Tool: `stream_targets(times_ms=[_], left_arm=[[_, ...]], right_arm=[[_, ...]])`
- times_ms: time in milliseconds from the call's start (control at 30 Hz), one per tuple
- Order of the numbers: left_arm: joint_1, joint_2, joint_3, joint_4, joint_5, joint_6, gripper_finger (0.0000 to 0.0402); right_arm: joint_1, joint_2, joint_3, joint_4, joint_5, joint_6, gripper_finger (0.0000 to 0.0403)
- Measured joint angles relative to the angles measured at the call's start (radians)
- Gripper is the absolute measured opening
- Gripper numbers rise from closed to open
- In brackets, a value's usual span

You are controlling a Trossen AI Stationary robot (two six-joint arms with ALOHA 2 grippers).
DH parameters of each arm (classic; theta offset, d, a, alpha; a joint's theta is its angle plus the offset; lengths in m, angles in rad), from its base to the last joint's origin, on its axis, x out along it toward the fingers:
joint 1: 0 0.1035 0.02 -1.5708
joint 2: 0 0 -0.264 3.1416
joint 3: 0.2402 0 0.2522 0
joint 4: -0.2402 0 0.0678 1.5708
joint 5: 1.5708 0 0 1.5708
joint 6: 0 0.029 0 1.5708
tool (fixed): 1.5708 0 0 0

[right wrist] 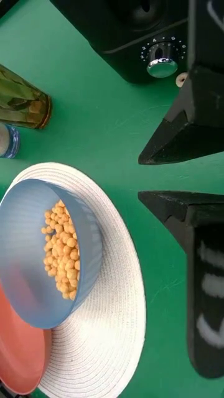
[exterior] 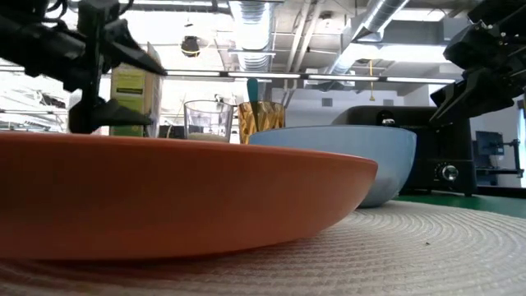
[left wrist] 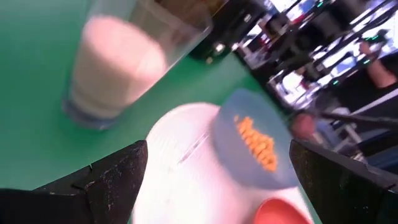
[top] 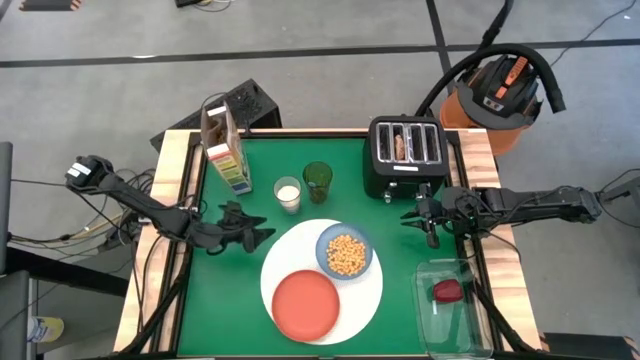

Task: Arrange a breakfast setting
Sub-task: Put the bagel from the toaster on the orange plate

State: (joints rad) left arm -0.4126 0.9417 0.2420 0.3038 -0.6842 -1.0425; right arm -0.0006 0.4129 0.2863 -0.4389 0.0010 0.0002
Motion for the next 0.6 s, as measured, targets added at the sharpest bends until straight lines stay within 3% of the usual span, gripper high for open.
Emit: stream_targets(times_ms=[300,600], left_arm=[[0.000,0.000,0.000,0.231,-0.031,0.245,0.0378],[0.000,-0.002,0.025,0.327,0.142,0.478,0.0378]], right_arm=[[0.000,0.000,0.000,0.000,0.000,0.000,0.0102],[0.000,0.000,0.000,0.000,0.000,0.000,0.0102]])
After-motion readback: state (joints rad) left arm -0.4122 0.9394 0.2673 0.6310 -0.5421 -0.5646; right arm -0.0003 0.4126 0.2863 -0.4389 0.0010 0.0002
